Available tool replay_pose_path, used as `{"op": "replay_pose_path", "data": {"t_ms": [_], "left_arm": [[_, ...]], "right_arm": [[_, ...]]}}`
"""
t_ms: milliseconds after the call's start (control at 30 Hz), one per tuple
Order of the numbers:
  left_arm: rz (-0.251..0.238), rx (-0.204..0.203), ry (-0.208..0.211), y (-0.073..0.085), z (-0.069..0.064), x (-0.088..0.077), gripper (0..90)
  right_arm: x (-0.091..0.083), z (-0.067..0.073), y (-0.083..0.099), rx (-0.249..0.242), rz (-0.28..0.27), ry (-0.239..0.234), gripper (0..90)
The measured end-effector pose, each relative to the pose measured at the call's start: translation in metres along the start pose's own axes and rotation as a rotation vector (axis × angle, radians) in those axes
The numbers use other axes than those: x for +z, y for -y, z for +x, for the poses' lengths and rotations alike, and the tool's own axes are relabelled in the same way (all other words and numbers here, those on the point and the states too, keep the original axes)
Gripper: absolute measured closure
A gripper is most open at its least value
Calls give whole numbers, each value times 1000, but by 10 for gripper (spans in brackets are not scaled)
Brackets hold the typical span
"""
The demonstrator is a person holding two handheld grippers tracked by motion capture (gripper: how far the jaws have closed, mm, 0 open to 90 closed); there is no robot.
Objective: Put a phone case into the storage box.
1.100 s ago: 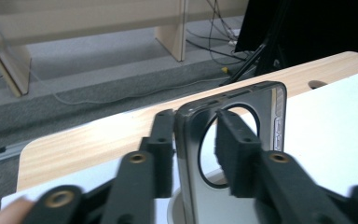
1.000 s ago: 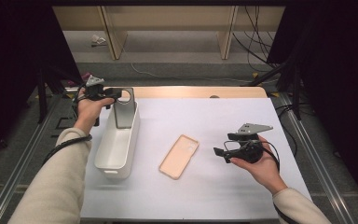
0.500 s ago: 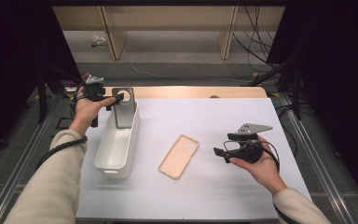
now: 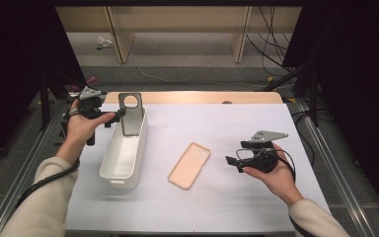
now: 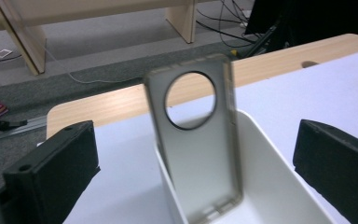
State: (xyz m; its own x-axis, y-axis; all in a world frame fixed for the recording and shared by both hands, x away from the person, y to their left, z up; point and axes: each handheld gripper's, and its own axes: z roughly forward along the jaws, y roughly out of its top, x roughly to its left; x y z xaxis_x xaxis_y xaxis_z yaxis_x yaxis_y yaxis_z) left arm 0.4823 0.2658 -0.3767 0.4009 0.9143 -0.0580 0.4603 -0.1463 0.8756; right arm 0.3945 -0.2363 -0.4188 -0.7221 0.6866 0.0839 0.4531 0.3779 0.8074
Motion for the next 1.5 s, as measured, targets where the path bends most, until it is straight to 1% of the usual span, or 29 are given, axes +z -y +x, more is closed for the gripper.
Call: {"op": "replay_pose_path", "data": {"t_ms": [100,167,200,233,267,333,433,467,500,533,567,600,633,700,767,800,833,900,967,1000,1033,1067,1100,1133,1233,1267,1400,1500], "left_arm": [[-10,13,-8,4,-11,-15,5],[-38,14,1,7,-19,-26,12],[-42,24,8,9,-24,-31,12],[-42,24,8,9,-24,-31,12],[-46,36,21,15,-34,-42,14],[-44,50,26,21,-42,-50,24],[-55,62,34,30,-53,-61,39],[-55,62,34,30,-53,-61,39],[-54,65,41,33,-55,-63,39],[-59,48,66,40,-64,-68,53],[-61,40,78,43,-68,-70,59],[-61,40,78,43,-68,-70,59],[-67,39,87,49,-74,-73,61],[-68,55,88,55,-80,-75,66],[-77,63,99,61,-86,-76,73],[-77,63,99,61,-86,-76,74],[-75,74,111,65,-91,-77,74],[-62,96,123,70,-96,-79,73],[-65,108,138,73,-99,-83,73],[-65,108,138,73,-99,-83,73],[-73,113,150,75,-99,-84,73],[-94,119,164,77,-101,-85,74],[-94,119,164,77,-101,-85,74],[-101,131,173,80,-102,-85,74],[-108,137,182,81,-103,-84,73],[-109,140,191,81,-104,-84,73],[-101,138,195,82,-104,-82,73],[-98,140,198,83,-104,-81,73]], "right_arm": [[0,0,0,0,-2,1,167],[0,0,0,1,-3,1,167],[0,0,0,2,-3,0,167],[0,0,0,2,-3,0,167],[0,1,0,0,-4,-1,167],[0,1,-1,-2,-4,-2,167],[0,2,-1,-3,-4,-1,167],[0,2,-1,-2,-4,-1,167],[0,2,-1,-2,-4,-1,167],[1,2,-1,-2,-4,0,167],[1,2,-1,-3,-4,-2,167],[1,2,-1,-4,-3,-2,167],[1,3,-1,-4,-3,-2,167],[1,3,-1,-5,-4,-4,167],[1,3,-1,-4,-5,-4,167],[1,3,-1,-4,-5,-4,167],[0,3,-1,-4,-6,-4,167],[0,4,-2,-3,-8,-5,167],[0,4,-2,-5,-11,-9,167],[1,5,-2,-6,-13,-11,167],[1,5,-2,-6,-13,-11,167],[2,5,-3,-8,-16,-15,167],[3,5,-4,-5,-15,-16,167],[3,5,-4,-5,-15,-19,167],[5,6,-5,-5,-16,-24,167],[6,8,-5,-5,-17,-31,167],[8,9,-6,-9,-18,-39,167],[8,9,-6,-2,-19,-39,167]]}}
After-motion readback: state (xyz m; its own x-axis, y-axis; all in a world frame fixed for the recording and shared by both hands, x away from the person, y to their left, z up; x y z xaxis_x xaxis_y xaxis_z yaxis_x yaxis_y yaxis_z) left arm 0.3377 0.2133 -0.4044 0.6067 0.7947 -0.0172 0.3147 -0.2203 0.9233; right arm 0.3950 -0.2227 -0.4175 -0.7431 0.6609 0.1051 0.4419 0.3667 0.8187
